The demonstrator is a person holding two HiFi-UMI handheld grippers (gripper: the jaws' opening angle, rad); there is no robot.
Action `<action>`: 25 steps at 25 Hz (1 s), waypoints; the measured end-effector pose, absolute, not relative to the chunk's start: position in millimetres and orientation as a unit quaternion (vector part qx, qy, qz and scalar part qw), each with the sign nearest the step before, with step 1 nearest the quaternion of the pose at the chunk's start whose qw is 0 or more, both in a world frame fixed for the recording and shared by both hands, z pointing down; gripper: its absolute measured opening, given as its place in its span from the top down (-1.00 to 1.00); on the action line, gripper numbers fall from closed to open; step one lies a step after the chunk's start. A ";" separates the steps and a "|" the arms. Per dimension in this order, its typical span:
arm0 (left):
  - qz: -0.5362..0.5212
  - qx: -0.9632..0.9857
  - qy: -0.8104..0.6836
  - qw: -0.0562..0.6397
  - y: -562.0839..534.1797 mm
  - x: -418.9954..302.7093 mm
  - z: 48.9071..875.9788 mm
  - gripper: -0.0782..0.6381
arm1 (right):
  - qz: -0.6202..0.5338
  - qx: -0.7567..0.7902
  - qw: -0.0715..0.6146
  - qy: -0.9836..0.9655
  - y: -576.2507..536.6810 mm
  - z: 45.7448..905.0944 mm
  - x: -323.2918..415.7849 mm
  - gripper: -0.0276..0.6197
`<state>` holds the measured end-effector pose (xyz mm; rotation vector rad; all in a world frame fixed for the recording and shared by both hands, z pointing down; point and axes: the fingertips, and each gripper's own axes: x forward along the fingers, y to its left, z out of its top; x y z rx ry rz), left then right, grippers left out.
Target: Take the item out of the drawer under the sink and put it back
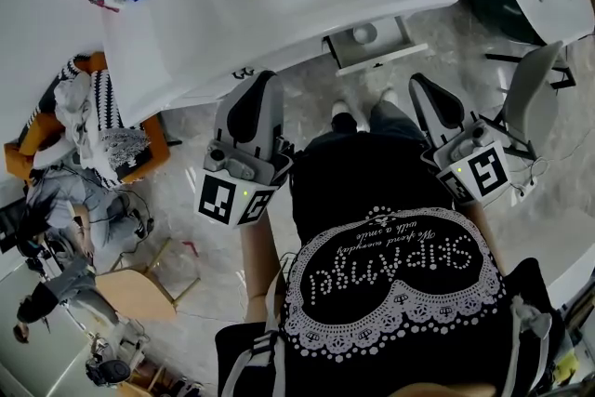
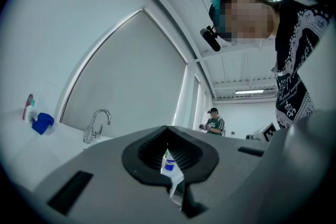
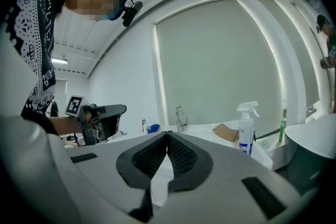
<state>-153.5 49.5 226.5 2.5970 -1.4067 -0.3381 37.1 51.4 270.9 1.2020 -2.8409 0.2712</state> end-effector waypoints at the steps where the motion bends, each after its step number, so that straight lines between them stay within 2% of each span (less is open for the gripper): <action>1: -0.113 0.870 -0.472 0.084 49.2 -154.0 226.4 0.77 | 0.091 0.389 0.022 -0.917 51.3 270.7 36.7 0.86; 11: -0.110 0.873 -0.467 0.088 49.0 -150.5 228.3 0.77 | 0.089 0.393 0.012 -0.915 50.1 268.1 38.0 0.86; 19: -0.109 0.878 -0.456 0.090 45.5 -144.2 228.5 0.77 | 0.070 0.388 0.049 -0.918 56.5 273.0 29.5 0.86; 25: -0.108 0.881 -0.452 0.094 41.5 -146.1 229.8 0.77 | 0.077 0.392 0.049 -0.915 55.3 272.6 28.6 0.86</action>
